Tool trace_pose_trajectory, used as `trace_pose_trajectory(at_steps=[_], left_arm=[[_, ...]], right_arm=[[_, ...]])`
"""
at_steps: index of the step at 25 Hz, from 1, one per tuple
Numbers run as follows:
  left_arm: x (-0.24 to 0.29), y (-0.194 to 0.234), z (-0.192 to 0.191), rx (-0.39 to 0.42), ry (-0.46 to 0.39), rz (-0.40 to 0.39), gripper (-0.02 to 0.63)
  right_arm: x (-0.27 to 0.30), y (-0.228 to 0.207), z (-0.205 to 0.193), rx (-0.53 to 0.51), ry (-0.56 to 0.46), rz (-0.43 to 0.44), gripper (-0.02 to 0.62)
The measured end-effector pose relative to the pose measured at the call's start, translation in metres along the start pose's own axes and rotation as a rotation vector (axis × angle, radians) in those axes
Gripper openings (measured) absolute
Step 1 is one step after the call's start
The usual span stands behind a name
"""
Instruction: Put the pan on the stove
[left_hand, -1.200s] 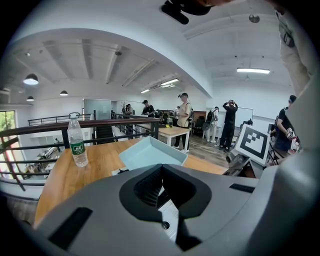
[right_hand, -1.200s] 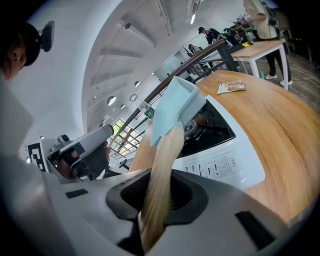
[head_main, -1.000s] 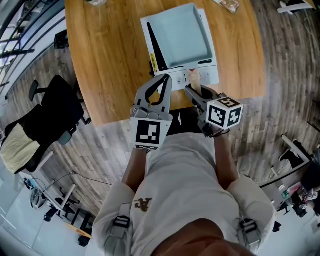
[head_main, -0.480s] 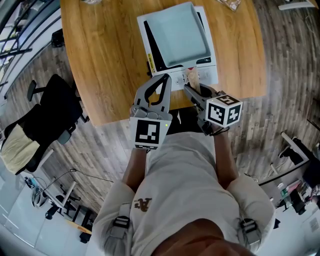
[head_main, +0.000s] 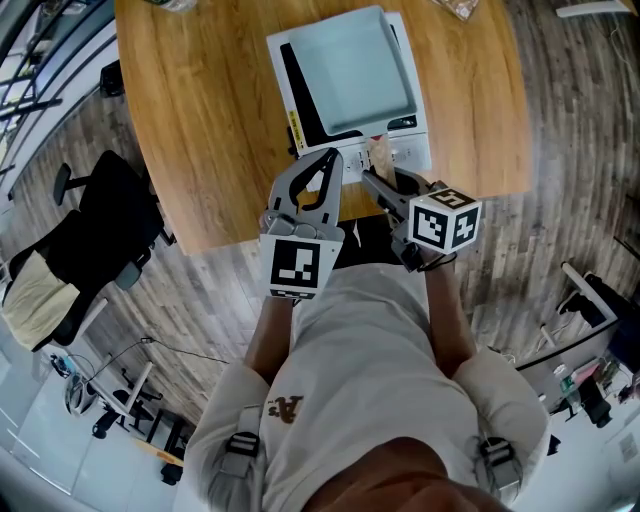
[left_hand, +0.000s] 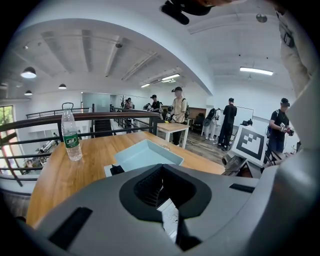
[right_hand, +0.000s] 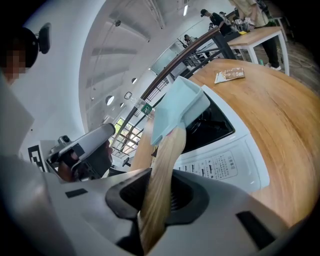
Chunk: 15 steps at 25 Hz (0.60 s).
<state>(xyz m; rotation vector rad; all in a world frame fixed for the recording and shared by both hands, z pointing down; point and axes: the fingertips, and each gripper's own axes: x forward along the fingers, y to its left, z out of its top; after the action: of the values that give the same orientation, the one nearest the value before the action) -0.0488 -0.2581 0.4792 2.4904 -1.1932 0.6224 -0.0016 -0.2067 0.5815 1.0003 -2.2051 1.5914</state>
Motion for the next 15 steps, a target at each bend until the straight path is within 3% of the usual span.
trace_pose_trajectory(at_steps=[15], left_arm=[[0.0084,-0.0001,-0.0026,0.017,0.023,-0.007,0.018]], right_arm=[[0.0043,-0.0079,-0.0014,-0.015,0.035,-0.033,0.093]])
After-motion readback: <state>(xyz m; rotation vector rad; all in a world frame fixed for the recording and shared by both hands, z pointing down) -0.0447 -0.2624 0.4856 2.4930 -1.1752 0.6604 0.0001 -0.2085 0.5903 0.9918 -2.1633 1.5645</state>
